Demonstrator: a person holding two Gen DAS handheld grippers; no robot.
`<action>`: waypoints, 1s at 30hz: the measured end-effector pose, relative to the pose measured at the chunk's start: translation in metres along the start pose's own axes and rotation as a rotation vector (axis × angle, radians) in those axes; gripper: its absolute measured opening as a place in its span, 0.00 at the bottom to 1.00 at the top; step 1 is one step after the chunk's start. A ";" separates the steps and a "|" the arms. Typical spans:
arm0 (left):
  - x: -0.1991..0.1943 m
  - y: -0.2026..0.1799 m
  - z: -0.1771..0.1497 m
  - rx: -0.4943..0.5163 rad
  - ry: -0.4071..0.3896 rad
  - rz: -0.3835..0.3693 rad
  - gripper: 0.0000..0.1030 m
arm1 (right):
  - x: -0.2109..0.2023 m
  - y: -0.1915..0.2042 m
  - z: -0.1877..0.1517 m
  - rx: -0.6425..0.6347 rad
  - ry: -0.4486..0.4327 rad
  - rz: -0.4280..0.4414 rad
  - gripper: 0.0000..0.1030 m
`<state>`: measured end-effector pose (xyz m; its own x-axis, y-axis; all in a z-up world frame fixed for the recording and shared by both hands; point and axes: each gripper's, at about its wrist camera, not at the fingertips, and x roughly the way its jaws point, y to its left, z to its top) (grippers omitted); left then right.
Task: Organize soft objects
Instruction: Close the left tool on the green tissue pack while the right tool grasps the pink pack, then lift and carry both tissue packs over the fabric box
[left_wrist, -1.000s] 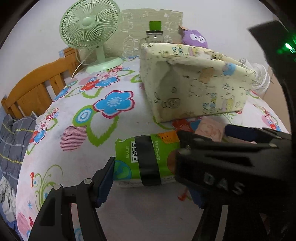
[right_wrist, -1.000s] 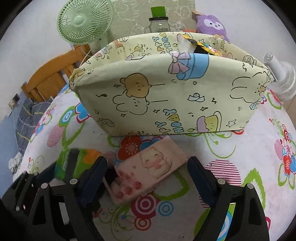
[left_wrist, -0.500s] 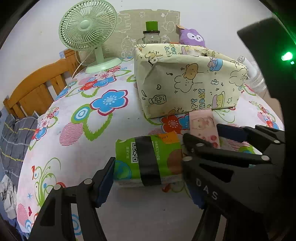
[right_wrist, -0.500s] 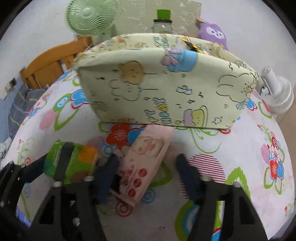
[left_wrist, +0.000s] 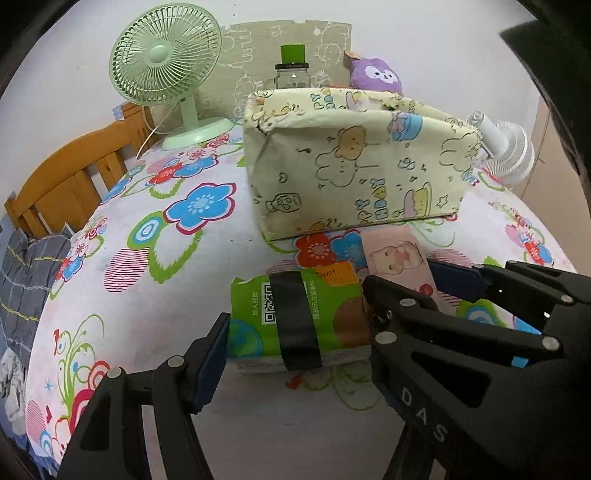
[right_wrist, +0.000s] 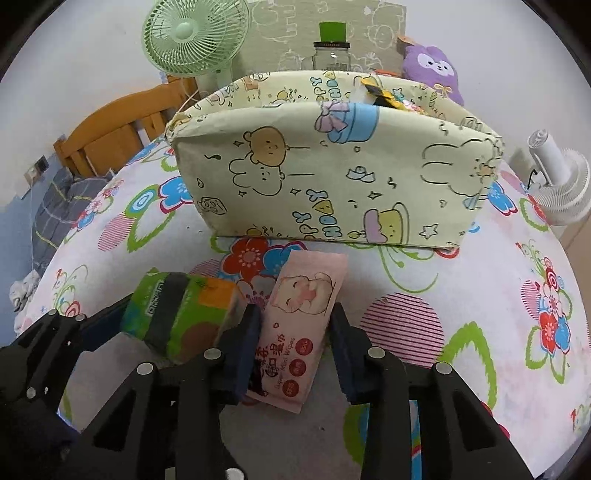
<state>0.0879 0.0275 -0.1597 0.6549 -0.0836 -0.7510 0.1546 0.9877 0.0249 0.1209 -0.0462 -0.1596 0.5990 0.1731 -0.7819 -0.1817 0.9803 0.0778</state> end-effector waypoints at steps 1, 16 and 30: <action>-0.001 -0.001 0.000 -0.003 -0.002 -0.002 0.70 | -0.003 -0.002 -0.001 0.000 -0.007 -0.004 0.38; -0.025 -0.030 0.015 -0.012 -0.054 0.013 0.70 | -0.046 -0.031 0.001 0.004 -0.075 -0.005 0.37; -0.064 -0.057 0.038 -0.006 -0.137 0.021 0.70 | -0.098 -0.052 0.013 -0.016 -0.155 0.008 0.37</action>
<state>0.0652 -0.0284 -0.0876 0.7527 -0.0793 -0.6535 0.1352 0.9902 0.0355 0.0817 -0.1126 -0.0790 0.7106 0.1946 -0.6761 -0.1984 0.9774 0.0727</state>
